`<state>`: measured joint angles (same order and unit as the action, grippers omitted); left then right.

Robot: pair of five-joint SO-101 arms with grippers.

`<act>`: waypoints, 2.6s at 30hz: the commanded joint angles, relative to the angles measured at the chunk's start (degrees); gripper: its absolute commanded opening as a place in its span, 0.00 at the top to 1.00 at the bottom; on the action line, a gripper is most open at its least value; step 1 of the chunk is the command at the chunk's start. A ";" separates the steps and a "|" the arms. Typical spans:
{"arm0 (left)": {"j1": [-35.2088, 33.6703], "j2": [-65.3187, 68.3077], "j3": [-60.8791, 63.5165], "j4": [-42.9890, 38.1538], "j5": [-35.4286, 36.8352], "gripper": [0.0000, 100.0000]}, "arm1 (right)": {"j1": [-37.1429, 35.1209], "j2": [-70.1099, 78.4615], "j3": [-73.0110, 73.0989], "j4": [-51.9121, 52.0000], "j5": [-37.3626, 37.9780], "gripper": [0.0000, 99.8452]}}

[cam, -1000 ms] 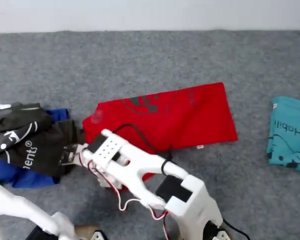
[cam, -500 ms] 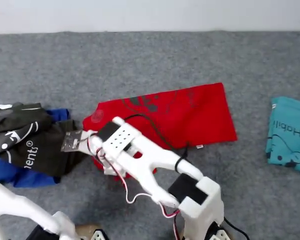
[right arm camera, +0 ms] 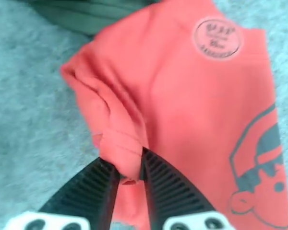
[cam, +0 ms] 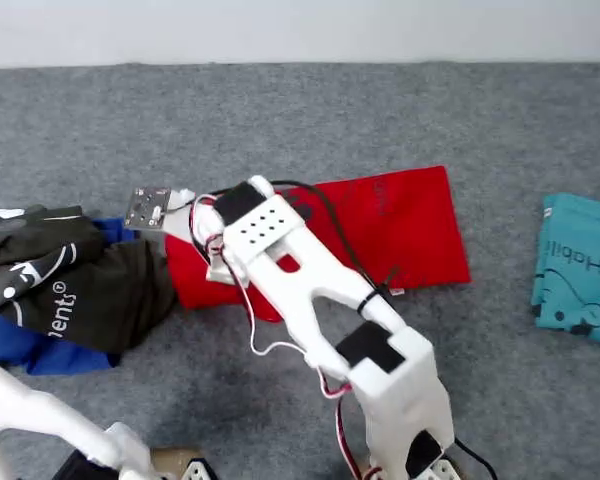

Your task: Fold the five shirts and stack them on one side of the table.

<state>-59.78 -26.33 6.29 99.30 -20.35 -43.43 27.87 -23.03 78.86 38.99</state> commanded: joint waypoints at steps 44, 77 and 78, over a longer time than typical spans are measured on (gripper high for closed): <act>0.18 -1.76 -0.04 -2.02 -0.26 0.99 | 5.67 17.63 -49.93 24.31 -7.47 0.99; 0.18 -1.76 -0.04 -2.20 -0.26 0.99 | -2.95 8.92 -9.05 19.03 -14.42 0.94; 0.18 -1.76 -0.04 -2.20 -0.26 0.99 | -3.12 8.92 -9.05 19.30 -13.45 0.98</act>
<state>-59.78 -26.33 6.46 98.51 -20.35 -46.07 37.36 -31.56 98.02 23.08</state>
